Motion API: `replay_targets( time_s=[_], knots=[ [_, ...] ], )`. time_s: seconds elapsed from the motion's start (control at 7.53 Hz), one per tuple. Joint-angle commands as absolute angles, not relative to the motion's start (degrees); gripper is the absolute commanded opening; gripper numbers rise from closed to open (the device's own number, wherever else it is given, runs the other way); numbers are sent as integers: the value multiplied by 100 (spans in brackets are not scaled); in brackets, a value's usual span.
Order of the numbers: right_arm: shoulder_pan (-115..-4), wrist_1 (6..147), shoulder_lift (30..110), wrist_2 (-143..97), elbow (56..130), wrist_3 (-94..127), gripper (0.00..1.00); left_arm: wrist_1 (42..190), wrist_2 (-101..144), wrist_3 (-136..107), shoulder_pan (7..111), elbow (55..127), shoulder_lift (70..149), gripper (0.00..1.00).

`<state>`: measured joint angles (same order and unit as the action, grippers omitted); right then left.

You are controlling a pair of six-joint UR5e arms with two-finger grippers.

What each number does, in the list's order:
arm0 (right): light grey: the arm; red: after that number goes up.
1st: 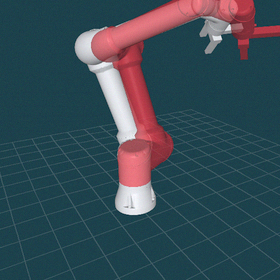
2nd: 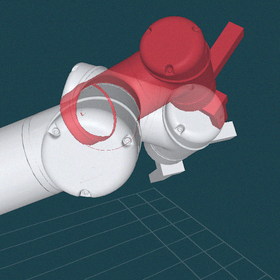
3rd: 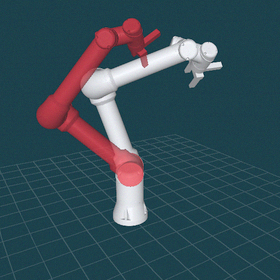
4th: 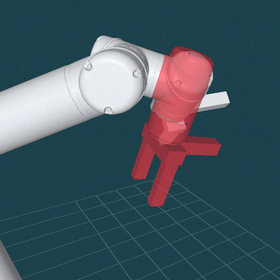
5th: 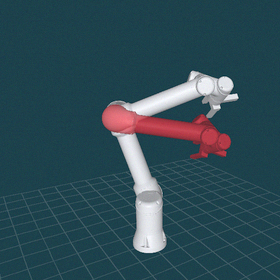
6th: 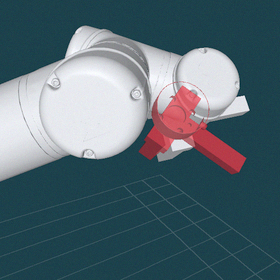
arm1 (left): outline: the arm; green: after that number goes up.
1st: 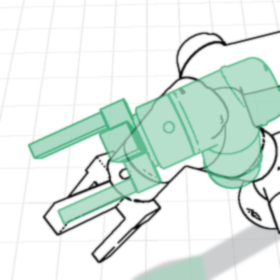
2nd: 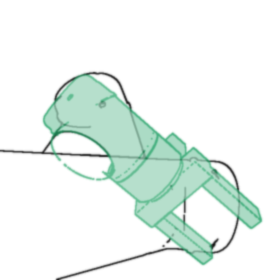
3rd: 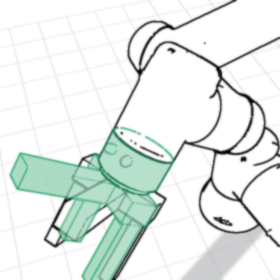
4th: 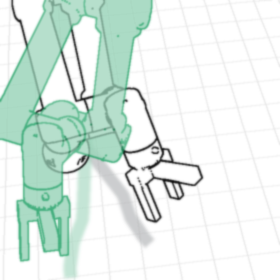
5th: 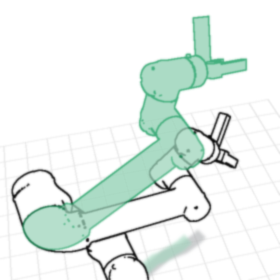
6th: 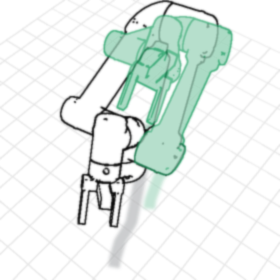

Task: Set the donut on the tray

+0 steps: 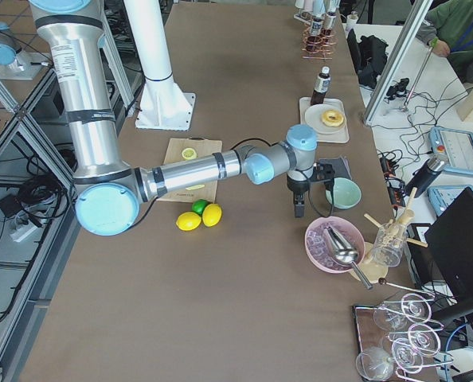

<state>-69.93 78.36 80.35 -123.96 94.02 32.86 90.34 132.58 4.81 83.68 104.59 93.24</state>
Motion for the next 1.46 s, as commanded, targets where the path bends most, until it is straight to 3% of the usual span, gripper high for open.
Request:
replay_targets(
  time_s=[0.0, 0.66, 1.33],
  knots=[
    [-8468, 8260, 9068, -12937, 9406, 553, 100, 8051, 13271, 1756, 9025, 10013, 9308, 99],
    [-9009, 8464, 9457, -12920, 9299, -422, 100, 8208, 13324, 1687, 9176, 9249, 9167, 99],
    [-9026, 8464, 9466, -12894, 9308, -360, 100, 8218, 13569, 1661, 9167, 9176, 9167, 99]
  ],
)
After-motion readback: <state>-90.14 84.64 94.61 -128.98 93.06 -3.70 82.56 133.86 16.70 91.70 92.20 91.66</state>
